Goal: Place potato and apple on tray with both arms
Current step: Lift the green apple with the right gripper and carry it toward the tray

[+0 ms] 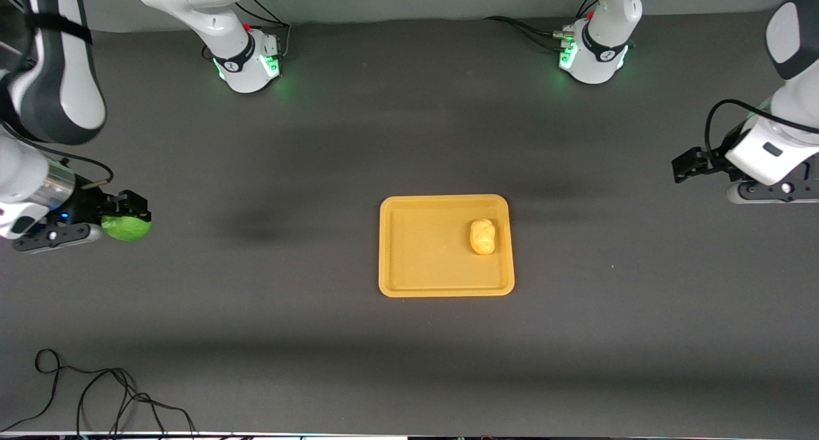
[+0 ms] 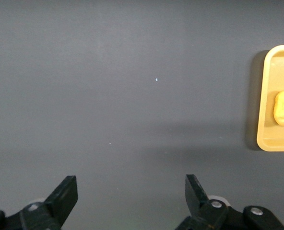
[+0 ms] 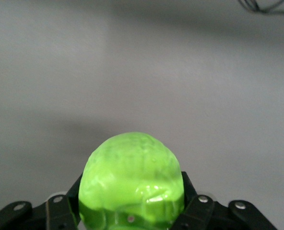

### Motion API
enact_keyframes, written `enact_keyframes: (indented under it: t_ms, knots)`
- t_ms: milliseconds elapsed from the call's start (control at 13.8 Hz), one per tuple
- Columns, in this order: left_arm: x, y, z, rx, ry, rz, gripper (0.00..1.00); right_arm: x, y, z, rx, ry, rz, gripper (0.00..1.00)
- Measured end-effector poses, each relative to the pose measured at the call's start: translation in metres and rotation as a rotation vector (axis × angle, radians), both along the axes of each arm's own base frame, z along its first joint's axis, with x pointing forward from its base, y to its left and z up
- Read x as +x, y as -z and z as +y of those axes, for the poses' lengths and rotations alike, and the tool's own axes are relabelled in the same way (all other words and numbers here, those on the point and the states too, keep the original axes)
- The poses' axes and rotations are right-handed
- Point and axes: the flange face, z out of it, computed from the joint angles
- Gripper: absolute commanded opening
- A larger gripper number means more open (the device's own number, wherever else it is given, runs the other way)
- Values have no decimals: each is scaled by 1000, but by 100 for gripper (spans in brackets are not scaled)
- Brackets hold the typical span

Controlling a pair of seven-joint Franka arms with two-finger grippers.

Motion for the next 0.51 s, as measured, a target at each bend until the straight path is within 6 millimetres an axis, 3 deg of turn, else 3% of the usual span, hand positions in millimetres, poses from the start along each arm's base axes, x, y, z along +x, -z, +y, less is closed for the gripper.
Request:
enact_keyframes:
  t_ms: [217,507]
  knots:
    - [-2,-8,25,-16,8,-13,100,20,-27,101,-4,56,-15,46]
    - [-5,-12,53,-30,42,-19,100,28,-20,256,-12,136,-31,46]
